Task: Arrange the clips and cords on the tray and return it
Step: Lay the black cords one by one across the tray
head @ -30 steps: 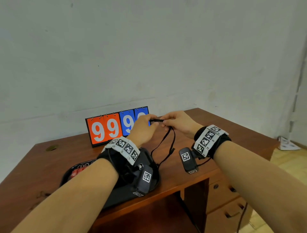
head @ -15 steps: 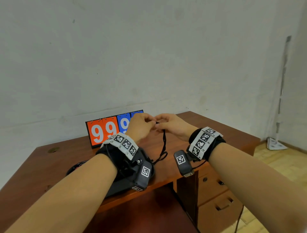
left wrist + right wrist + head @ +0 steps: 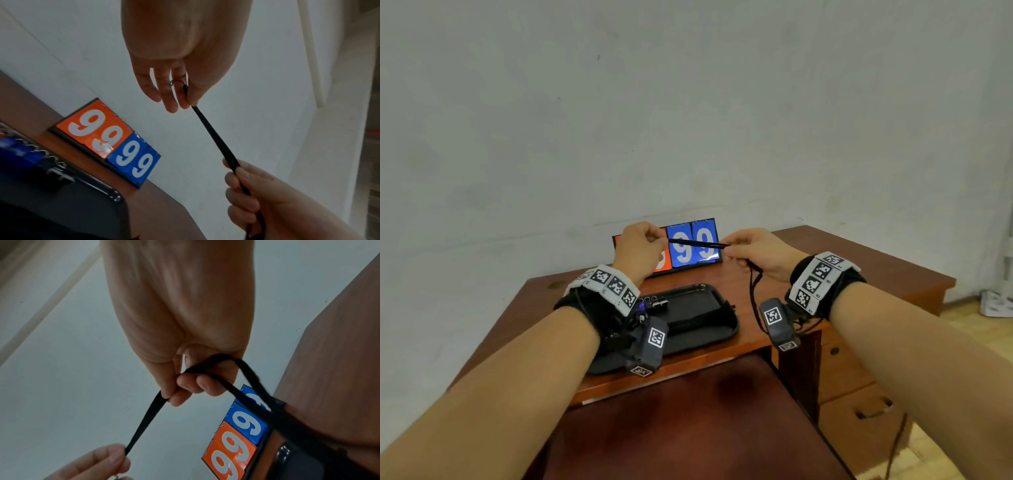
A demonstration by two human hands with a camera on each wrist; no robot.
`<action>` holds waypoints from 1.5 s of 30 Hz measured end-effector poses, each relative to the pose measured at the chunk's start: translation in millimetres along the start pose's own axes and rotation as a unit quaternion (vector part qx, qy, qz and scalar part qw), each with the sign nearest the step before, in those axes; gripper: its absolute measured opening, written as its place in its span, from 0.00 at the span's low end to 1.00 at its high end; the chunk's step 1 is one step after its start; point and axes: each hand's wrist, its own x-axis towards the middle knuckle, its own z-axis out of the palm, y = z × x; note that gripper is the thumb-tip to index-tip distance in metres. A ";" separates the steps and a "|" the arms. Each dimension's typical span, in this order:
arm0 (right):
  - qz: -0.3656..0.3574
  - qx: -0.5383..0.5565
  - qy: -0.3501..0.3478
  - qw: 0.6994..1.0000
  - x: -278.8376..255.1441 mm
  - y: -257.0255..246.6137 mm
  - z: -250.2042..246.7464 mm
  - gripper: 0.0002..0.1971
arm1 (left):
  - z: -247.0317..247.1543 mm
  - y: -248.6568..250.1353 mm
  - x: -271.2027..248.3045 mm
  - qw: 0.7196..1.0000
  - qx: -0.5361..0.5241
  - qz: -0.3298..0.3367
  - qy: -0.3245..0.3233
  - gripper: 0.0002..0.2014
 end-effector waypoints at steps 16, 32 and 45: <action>0.043 -0.029 -0.023 0.998 -15.6 18.7 31.2 0.07 | -99.9 -98.0 -39.4 0.988 0.108 -0.088 0.069 0.06; 0.111 -0.090 0.045 0.989 17.0 90.5 25.9 0.08 | -111.3 -171.7 -45.4 0.973 0.168 -0.155 0.035 0.08; 0.110 -0.264 0.071 0.956 45.8 144.1 34.3 0.08 | -94.3 -209.0 -38.1 0.947 0.259 -0.181 -0.053 0.08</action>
